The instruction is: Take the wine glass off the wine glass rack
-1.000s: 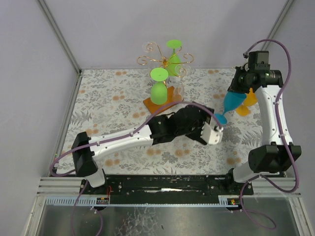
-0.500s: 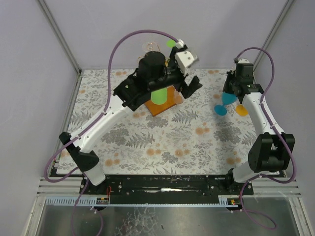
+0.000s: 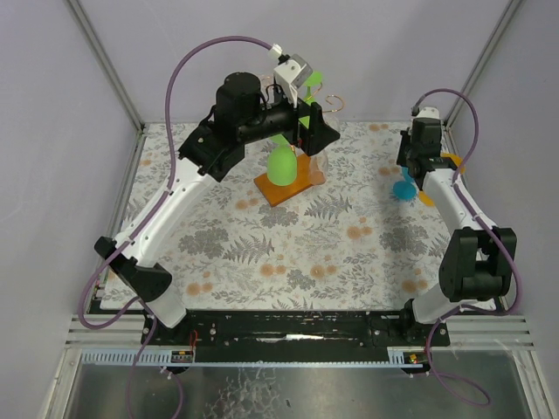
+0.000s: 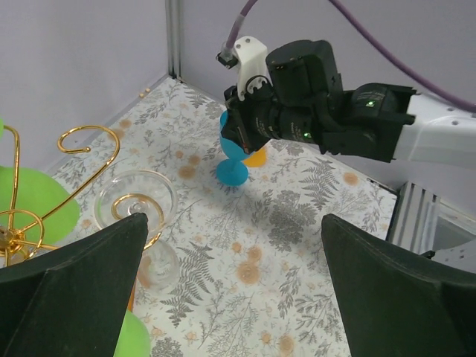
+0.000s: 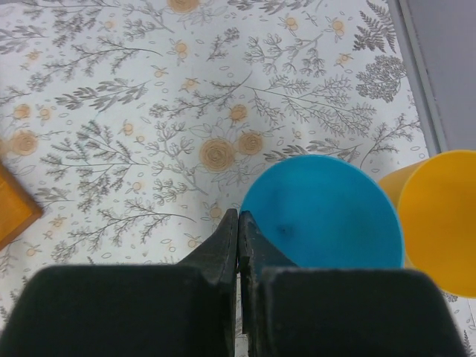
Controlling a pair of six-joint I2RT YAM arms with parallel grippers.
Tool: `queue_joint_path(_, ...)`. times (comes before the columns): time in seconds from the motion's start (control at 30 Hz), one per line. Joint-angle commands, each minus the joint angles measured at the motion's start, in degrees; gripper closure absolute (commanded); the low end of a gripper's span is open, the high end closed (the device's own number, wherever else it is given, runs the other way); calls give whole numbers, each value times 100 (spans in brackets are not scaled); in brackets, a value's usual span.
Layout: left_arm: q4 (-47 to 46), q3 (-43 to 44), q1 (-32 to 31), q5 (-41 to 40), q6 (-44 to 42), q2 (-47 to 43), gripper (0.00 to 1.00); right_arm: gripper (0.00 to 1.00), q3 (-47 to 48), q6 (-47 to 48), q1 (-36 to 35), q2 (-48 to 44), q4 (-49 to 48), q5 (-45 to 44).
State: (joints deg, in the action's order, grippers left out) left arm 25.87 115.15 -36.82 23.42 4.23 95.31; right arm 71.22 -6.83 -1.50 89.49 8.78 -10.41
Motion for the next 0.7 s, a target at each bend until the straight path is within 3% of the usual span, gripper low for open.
queue_joint_path(0.0, -81, -51, 65, 216, 303, -228, 0, 100, -216, 156, -57, 6, -551, -508)
queue_joint_path(0.4, -56, -226, 96, 261, 289, -386, 0, 99, -518, -187, -53, 44, -839, -557)
queue_joint_path(0.67, -56, -358, 101, 239, 289, -476, 0, 60, -251, -276, -50, -226, -612, -484)
